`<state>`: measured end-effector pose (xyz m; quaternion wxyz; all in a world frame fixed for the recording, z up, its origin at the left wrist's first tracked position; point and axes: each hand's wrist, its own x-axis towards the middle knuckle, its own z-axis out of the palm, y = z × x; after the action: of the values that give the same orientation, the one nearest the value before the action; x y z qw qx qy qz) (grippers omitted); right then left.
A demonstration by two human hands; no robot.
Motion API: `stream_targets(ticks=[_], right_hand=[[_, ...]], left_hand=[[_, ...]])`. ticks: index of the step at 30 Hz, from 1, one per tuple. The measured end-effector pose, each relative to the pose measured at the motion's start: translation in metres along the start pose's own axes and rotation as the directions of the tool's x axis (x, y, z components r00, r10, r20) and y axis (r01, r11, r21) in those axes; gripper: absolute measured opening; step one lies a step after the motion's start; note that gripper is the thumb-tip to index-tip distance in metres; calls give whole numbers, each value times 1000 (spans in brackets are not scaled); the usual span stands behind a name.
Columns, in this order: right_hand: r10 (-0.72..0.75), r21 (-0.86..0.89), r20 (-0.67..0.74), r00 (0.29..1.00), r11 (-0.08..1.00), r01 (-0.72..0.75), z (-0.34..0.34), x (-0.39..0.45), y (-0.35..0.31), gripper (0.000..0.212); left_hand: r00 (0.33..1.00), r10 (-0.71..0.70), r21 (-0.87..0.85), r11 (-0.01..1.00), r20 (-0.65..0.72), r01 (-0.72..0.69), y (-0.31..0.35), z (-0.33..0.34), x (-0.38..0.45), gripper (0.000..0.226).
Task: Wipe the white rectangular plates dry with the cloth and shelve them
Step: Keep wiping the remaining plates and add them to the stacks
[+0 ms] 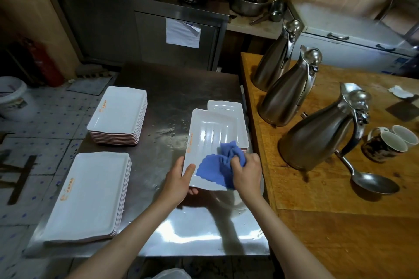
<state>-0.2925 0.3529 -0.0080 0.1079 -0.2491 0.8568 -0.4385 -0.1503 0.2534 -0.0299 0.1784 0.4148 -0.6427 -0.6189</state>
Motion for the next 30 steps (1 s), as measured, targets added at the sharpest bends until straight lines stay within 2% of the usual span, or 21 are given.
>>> stream_targets(ticks=[2, 4, 5, 7, 10, 12, 14, 15, 18, 20, 23, 24, 27, 30], right_hand=[[144, 230, -32, 989, 964, -133, -4, 6, -6, 23], [293, 416, -2, 956, 870, -266, -10, 11, -12, 15], [349, 498, 47, 936, 804, -325, -14, 14, -14, 10], [386, 640, 176, 906, 654, -403, -20, 16, -14, 18], [376, 733, 237, 896, 537, -419, -24, 20, -8, 34], [384, 765, 278, 880, 466, -445, -23, 24, 1, 33], [407, 762, 371, 835, 380, -524, -21, 26, 9, 23], [412, 738, 405, 816, 379, -558, -21, 26, 12, 18], [448, 624, 401, 799, 505, -596, -17, 25, 14, 32], [487, 600, 315, 815, 563, -568, -12, 24, 15, 32], [456, 590, 169, 874, 663, -461, -4, 24, 19, 13], [445, 565, 133, 886, 700, -436, -3, 23, 18, 13], [431, 484, 40, 901, 781, -395, 5, 20, 16, 28], [480, 440, 6, 877, 786, -433, 16, 19, 11, 38]], left_hand=[[1000, 0, -5, 1000, 0, 0, 1, 0, -1, 16], [1000, -6, -14, 1000, -3, 6, 1, 1, -1, 15], [1000, -9, -19, 1000, -7, 8, 1, 1, -1, 15], [1000, -14, -26, 1000, -16, 14, -1, 1, 0, 15], [1000, -15, -25, 1000, -17, 15, -2, -1, 3, 16], [1000, -8, -17, 1000, -9, 8, -3, -2, 4, 16], [1000, -6, -13, 1000, -3, 6, -3, -2, 4, 17], [1000, -6, -12, 1000, -2, 6, -3, -1, 4, 17], [1000, -9, -27, 1000, -8, 9, -2, 0, 3, 15], [1000, -13, -24, 1000, -10, 13, -3, 0, 4, 15], [1000, -16, -18, 1000, -13, 16, -5, -2, 5, 16], [1000, -16, -13, 1000, -14, 16, -5, -2, 5, 16], [1000, -10, 2, 1000, -11, 10, -7, -2, 4, 16], [1000, -6, 1, 1000, -15, 6, -7, -2, 4, 15]])
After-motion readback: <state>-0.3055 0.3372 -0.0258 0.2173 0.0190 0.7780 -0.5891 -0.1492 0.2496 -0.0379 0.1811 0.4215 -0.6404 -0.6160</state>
